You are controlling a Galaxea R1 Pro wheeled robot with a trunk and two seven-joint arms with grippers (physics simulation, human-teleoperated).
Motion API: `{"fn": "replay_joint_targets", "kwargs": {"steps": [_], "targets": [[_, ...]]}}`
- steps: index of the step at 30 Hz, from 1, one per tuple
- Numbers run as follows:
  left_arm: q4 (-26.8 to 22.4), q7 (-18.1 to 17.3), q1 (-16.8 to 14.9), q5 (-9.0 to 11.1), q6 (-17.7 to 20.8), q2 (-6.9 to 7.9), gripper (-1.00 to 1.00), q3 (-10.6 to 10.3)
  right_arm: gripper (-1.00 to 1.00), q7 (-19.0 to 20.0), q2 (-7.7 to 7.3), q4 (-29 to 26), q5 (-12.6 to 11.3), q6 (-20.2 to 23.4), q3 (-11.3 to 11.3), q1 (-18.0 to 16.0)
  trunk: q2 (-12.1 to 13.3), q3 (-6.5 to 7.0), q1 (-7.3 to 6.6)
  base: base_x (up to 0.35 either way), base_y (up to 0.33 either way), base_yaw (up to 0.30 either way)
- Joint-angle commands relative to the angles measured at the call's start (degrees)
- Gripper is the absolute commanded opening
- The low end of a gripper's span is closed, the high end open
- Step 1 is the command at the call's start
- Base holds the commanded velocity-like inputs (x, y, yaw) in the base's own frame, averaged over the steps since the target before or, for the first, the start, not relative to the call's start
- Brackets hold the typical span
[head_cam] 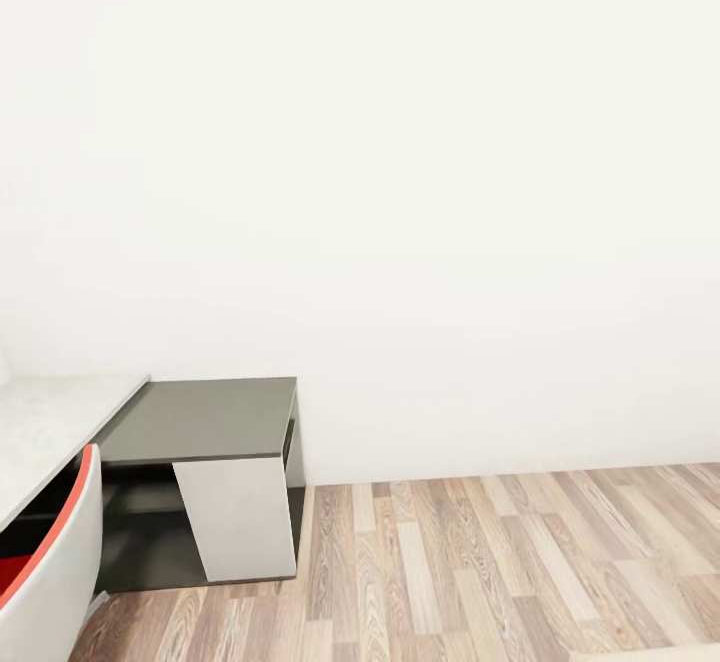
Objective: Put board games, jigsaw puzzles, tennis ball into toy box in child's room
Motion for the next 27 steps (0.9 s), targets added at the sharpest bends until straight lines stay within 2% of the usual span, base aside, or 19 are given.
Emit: {"fn": "replay_joint_targets", "kwargs": {"steps": [1, 14, 17, 21, 27], "targets": [[-0.03, 0.57, 0.13, 0.26, -0.14, -0.08, 1.0, -0.48, 1.0, -0.16, 0.02, 0.03, -0.58, -0.16, 0.49, 0.0, -0.04, -0.03, 0.02, 0.0, 0.0, 0.0], [-0.62, 1.86, 0.82, 0.12, -0.15, -0.39, 1.0, -0.2, 1.0, -0.08, 0.11, -0.43, -0.67, -0.61, 0.14, 0.03, -0.04, -0.04, 0.02, 0.0, 0.0, 0.0], [-1.3, 1.83, 0.79, 0.33, -0.22, -1.02, 1.0, 0.04, 1.0, -0.08, 0.16, -0.44, -0.74, -0.6, 0.15, 0.03, -0.04, -0.04, 0.02, 0.0, 0.0, 0.0], [-2.13, 1.8, 0.78, 0.15, -0.17, -3.16, 1.0, 0.13, 1.0, -0.07, 0.1, -0.13, -0.8, -0.44, 0.2, 0.03, -0.04, -0.04, 0.02, 0.0, 0.0, 0.0], [-2.32, 1.8, 0.78, 0.18, -0.17, -4.04, 1.0, 0.06, 1.0, -0.07, 0.1, -0.22, -0.65, -0.54, 0.14, 0.03, -0.04, -0.04, 0.02, 0.0, 0.0, 0.0]]}}
